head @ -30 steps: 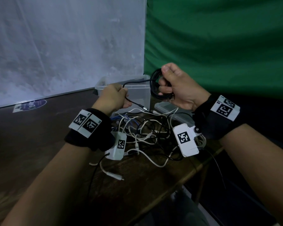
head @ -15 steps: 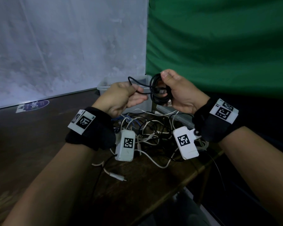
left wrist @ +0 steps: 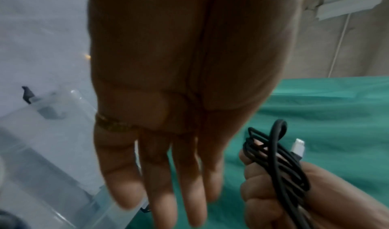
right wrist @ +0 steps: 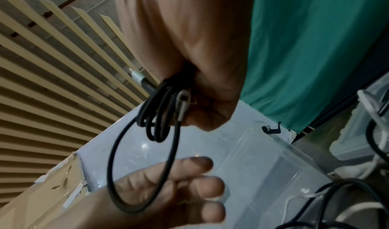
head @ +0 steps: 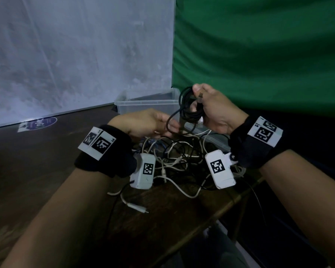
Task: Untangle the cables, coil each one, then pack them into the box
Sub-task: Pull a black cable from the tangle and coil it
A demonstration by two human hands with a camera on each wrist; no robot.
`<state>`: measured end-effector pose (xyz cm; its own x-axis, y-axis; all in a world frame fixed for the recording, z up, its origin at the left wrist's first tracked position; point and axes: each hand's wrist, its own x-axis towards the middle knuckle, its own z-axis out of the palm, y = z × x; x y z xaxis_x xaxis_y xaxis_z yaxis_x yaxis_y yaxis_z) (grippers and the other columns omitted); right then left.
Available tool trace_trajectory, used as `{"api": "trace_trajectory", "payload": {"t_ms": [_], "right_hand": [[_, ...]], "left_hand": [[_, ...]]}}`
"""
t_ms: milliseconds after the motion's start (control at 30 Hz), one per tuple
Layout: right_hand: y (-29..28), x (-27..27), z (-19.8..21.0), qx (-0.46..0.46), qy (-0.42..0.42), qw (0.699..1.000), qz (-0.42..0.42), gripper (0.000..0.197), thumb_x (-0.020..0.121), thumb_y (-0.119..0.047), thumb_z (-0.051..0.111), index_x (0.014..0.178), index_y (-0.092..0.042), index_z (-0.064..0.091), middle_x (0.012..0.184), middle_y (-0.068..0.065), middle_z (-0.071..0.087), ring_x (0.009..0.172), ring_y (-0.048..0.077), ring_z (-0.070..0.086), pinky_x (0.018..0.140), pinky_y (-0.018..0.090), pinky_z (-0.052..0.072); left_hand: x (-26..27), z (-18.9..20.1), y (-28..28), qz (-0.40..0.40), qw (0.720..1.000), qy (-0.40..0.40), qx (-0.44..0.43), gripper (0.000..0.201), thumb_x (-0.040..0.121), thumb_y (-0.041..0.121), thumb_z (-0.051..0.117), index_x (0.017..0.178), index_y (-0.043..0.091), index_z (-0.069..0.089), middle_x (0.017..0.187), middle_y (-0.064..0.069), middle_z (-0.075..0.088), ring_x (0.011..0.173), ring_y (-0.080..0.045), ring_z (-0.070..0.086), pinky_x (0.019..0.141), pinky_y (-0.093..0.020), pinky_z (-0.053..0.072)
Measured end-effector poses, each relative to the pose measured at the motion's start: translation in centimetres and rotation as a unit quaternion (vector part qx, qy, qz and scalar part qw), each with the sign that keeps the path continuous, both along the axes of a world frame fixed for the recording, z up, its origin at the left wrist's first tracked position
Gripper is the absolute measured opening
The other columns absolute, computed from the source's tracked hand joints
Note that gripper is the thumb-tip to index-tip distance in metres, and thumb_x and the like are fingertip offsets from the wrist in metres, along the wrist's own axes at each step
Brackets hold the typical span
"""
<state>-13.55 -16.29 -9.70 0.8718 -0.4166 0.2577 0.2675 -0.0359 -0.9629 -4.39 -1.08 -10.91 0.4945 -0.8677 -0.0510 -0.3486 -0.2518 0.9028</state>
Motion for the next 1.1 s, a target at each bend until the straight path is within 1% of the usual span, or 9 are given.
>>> {"api": "trace_trajectory", "payload": {"t_ms": [133, 267, 433, 600, 700, 800, 867, 967, 1100], "right_hand": [[0.5, 0.2, -0.4, -0.038, 0.019, 0.999, 0.015, 0.02, 0.102, -0.022, 0.039, 0.084, -0.017, 0.048, 0.054, -0.003, 0.048, 0.043, 0.007, 0.04, 0.046, 0.02, 0.035], [1.4, 0.2, -0.9, -0.062, 0.025, 0.996, 0.054, 0.021, 0.101, -0.016, 0.04, 0.082, -0.013, 0.048, 0.043, -0.004, 0.046, 0.044, 0.01, 0.044, 0.049, 0.022, 0.039], [1.7, -0.1, -1.0, -0.002, 0.011, 0.996, 0.093, 0.012, 0.1, -0.014, 0.043, 0.088, -0.01, 0.042, 0.045, 0.0, 0.046, 0.045, 0.011, 0.052, 0.052, 0.022, 0.046], [0.9, -0.7, -0.4, 0.127, 0.004, 0.976, 0.178, 0.012, 0.101, -0.011, 0.036, 0.092, -0.013, 0.042, 0.059, 0.005, 0.052, 0.057, 0.018, 0.06, 0.047, 0.02, 0.05], [0.6, -1.4, -0.4, 0.157, -0.001, 0.959, 0.234, 0.018, 0.098, -0.006, 0.034, 0.089, -0.008, 0.049, 0.068, 0.008, 0.051, 0.067, 0.022, 0.064, 0.055, 0.025, 0.054], [0.5, -1.9, -0.4, 0.157, -0.004, 0.942, 0.296, 0.012, 0.089, -0.001, 0.04, 0.093, -0.005, 0.051, 0.073, 0.008, 0.056, 0.079, 0.026, 0.068, 0.067, 0.035, 0.058], [0.6, -1.8, -0.5, 0.105, -0.006, 0.953, 0.283, 0.014, 0.091, 0.006, 0.04, 0.094, -0.003, 0.051, 0.071, 0.007, 0.065, 0.081, 0.023, 0.071, 0.07, 0.035, 0.059], [0.9, -1.7, -0.7, 0.056, 0.0, 0.964, 0.26, 0.016, 0.094, 0.004, 0.039, 0.093, 0.003, 0.054, 0.068, 0.007, 0.068, 0.07, 0.015, 0.07, 0.065, 0.027, 0.058], [0.3, -1.3, -0.9, 0.011, 0.009, 0.979, 0.205, 0.019, 0.096, -0.012, 0.046, 0.092, -0.006, 0.063, 0.084, 0.008, 0.07, 0.075, 0.019, 0.066, 0.063, 0.029, 0.056]], "left_hand": [[0.1, 0.7, -0.4, 0.121, 0.983, 0.074, -0.115, 0.031, 0.103, 0.03, 0.032, 0.099, 0.016, 0.059, 0.085, -0.002, 0.066, 0.066, -0.007, 0.062, 0.067, -0.024, 0.044], [-0.3, 0.6, -0.4, 0.033, 0.991, 0.088, -0.092, 0.043, 0.094, 0.053, 0.038, 0.093, 0.021, 0.067, 0.089, 0.003, 0.07, 0.071, -0.002, 0.058, 0.067, -0.021, 0.041], [-0.6, -0.2, -0.9, -0.013, 0.988, 0.09, -0.126, 0.027, 0.099, 0.027, 0.044, 0.094, 0.006, 0.06, 0.071, 0.007, 0.068, 0.069, 0.0, 0.057, 0.068, -0.022, 0.034], [-1.2, 0.0, -1.0, 0.0, 0.967, 0.189, -0.173, 0.027, 0.101, 0.014, 0.034, 0.093, 0.008, 0.059, 0.059, 0.007, 0.059, 0.058, 0.0, 0.06, 0.05, -0.014, 0.045], [-1.3, 0.6, -0.7, -0.002, 0.951, 0.25, -0.182, 0.026, 0.1, 0.011, 0.034, 0.094, 0.005, 0.059, 0.058, 0.004, 0.052, 0.059, -0.002, 0.063, 0.053, -0.015, 0.05], [-1.5, 0.9, -0.5, 0.011, 0.937, 0.303, -0.172, 0.025, 0.098, 0.016, 0.033, 0.087, 0.01, 0.055, 0.054, 0.004, 0.046, 0.058, -0.007, 0.056, 0.065, -0.021, 0.048], [-1.3, 0.8, -0.6, 0.021, 0.938, 0.303, -0.165, 0.023, 0.097, 0.03, 0.038, 0.082, 0.016, 0.049, 0.051, 0.007, 0.041, 0.06, -0.009, 0.045, 0.07, -0.023, 0.04], [-1.1, 0.5, -0.8, 0.035, 0.948, 0.273, -0.158, 0.038, 0.092, 0.052, 0.039, 0.076, 0.019, 0.049, 0.048, 0.009, 0.033, 0.057, -0.008, 0.04, 0.065, -0.024, 0.033], [-1.2, 0.4, -1.1, 0.066, 0.949, 0.258, -0.171, 0.04, 0.097, 0.046, 0.037, 0.069, 0.017, 0.042, 0.044, 0.007, 0.034, 0.054, -0.009, 0.038, 0.054, -0.018, 0.04]]}}
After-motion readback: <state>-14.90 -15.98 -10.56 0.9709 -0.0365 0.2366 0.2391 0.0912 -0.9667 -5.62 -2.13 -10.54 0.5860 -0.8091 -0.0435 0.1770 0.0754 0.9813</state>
